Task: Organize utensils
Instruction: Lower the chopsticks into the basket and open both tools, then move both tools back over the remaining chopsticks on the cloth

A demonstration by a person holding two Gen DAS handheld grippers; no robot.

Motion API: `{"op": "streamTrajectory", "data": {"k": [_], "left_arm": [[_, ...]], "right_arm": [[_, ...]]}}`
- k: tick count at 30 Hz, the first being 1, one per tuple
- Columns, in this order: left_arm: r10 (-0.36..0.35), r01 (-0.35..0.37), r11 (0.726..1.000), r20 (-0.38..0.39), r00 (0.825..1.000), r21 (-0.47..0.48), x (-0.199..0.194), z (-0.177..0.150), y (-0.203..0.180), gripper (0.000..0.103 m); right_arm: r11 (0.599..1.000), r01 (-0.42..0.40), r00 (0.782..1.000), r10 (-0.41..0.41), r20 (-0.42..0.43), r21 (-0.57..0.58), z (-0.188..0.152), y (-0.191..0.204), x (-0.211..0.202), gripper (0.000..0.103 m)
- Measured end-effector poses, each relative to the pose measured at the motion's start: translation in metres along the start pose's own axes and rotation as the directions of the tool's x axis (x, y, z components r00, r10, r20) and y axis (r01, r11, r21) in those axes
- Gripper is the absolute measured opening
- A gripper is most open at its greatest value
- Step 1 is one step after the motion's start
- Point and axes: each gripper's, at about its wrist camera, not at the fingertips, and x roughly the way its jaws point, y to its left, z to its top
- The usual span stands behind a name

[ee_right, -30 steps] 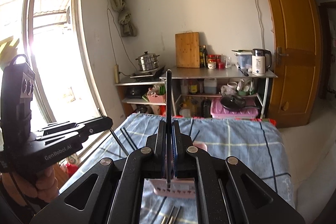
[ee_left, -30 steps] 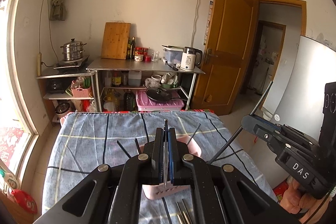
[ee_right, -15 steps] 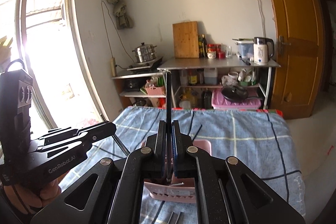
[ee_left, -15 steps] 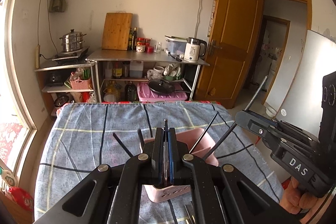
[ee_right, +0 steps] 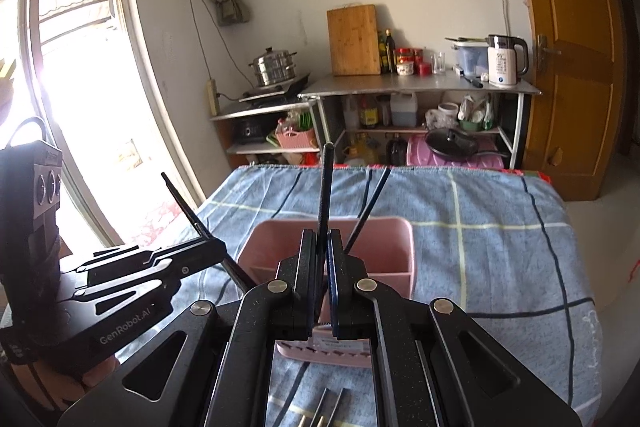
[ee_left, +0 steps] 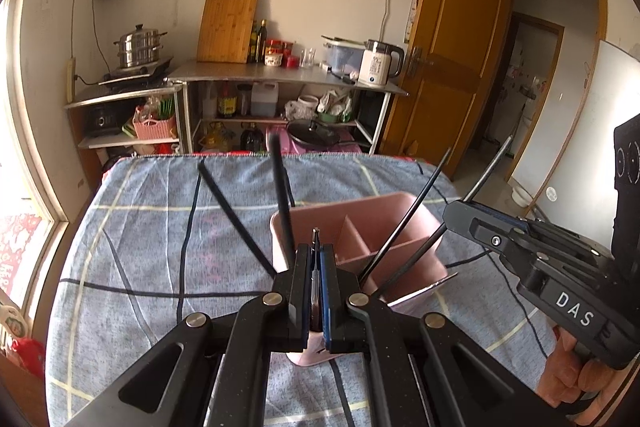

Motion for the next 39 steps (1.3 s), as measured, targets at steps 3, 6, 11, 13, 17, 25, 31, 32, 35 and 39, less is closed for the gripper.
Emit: {"op": "streamTrajectory", "data": {"k": [3,6,11,13,17,25,31,32,35,39], "left_arm": [[-0.005,0.005,1.000,-0.007,1.000,-0.007,0.004,-0.005,0.003,0.004],[-0.009,0.009,1.000,-0.005,1.000,-0.003,0.002,-0.006,0.003,0.004],[0.003,-0.003,1.000,0.005,1.000,-0.008,-0.006,-0.008,0.005,0.011],[0.006,-0.006,1.000,0.017,1.000,-0.011,-0.013,-0.008,0.004,0.011],[0.008,-0.008,1.000,0.041,0.999,-0.007,-0.028,-0.009,-0.001,0.011],[0.003,-0.001,1.000,0.088,0.996,-0.019,-0.063,-0.018,-0.008,0.012],[-0.001,0.003,1.000,0.116,0.993,-0.015,-0.088,-0.032,-0.019,0.011],[-0.003,0.005,1.000,0.119,0.993,-0.014,-0.092,-0.035,-0.018,0.011],[-0.008,0.009,1.000,0.129,0.992,-0.007,-0.104,-0.046,-0.023,0.011],[-0.014,0.014,1.000,0.134,0.991,0.000,-0.113,-0.057,-0.028,0.011]], "right_arm": [[1.000,-0.003,1.000,0.003,-0.015,0.000,-0.004,-0.001,0.003,0.005],[1.000,-0.004,1.000,0.004,-0.023,0.007,-0.007,-0.005,0.003,0.005],[1.000,0.015,1.000,-0.015,-0.025,0.003,-0.008,-0.006,-0.003,0.007],[1.000,0.019,1.000,-0.019,-0.017,0.005,-0.008,-0.006,-0.007,0.009],[1.000,0.021,1.000,-0.021,-0.001,0.010,-0.007,-0.007,-0.020,0.010],[1.000,0.024,0.999,-0.024,0.032,-0.006,-0.013,-0.001,-0.049,0.011],[0.999,0.026,0.998,-0.025,0.051,-0.019,-0.025,0.005,-0.070,0.011],[1.000,0.025,0.998,-0.024,0.054,-0.019,-0.028,0.006,-0.074,0.011],[0.999,0.029,0.998,-0.028,0.061,-0.016,-0.036,0.006,-0.083,0.011],[1.000,0.029,0.997,-0.028,0.067,-0.009,-0.047,0.005,-0.094,0.011]]}}
